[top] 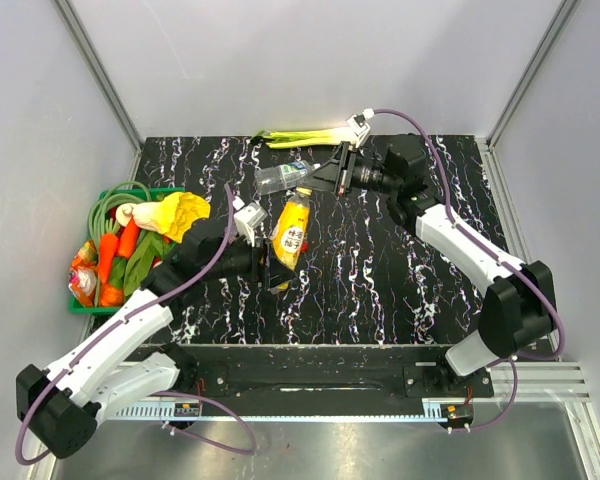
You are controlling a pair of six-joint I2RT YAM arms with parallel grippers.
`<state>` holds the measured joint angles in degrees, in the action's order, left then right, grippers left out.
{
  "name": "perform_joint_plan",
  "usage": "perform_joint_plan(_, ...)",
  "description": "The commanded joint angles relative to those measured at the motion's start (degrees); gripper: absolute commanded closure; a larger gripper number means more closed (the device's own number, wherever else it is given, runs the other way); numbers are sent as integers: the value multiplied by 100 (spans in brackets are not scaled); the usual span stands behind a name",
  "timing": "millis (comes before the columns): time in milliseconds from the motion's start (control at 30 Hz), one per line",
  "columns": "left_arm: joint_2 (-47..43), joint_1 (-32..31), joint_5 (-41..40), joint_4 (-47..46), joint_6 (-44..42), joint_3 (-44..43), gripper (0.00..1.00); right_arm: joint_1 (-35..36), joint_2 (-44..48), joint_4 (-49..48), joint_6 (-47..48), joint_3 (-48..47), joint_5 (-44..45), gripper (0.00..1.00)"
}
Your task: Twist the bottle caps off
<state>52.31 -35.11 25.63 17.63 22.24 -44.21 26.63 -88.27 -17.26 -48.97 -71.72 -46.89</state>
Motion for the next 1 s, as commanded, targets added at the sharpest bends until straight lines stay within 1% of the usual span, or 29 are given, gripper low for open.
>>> perform_joint_plan(0, -283, 233, 873, -1515, 597, 149, 61, 26, 302, -559, -121, 27, -592, 100)
perform_joint_plan(67, -344, 268, 1171, -1736, 685, 254, 61, 26, 310, -769, -253, 36, -707, 100)
perform_joint_plan(100, -371, 277, 1312, -2006, 737, 307, 61, 26, 310, -910, -332, 62, -768, 100)
perform_joint_plan(233, -476, 303, 1795, -2561, 931, 439, 61, 26, 310, -1621, -648, 159, -1049, 100)
perform_joint_plan(400, -529, 303, 2490, -3317, 1256, 553, 60, 26, 310, -2018, -877, 141, -1251, 100)
perform_joint_plan(567, -538, 312, 3123, -4283, 1756, 659, 60, 17, 231, -2825, -1324, 167, -1541, 100)
perform_joint_plan(733, -521, 303, 3659, -5654, 2512, 756, 60, 17, 126, -3696, -1844, 185, -1753, 100)
perform_joint_plan(900, -477, 312, 3914, -6657, 3189, 826, 60, 17, 170, -3777, -1783, 159, -1797, 100)
perform_joint_plan(967, -442, 303, 3897, -6685, 3216, 791, 60, 17, 178, -3715, -1748, 132, -1780, 100)
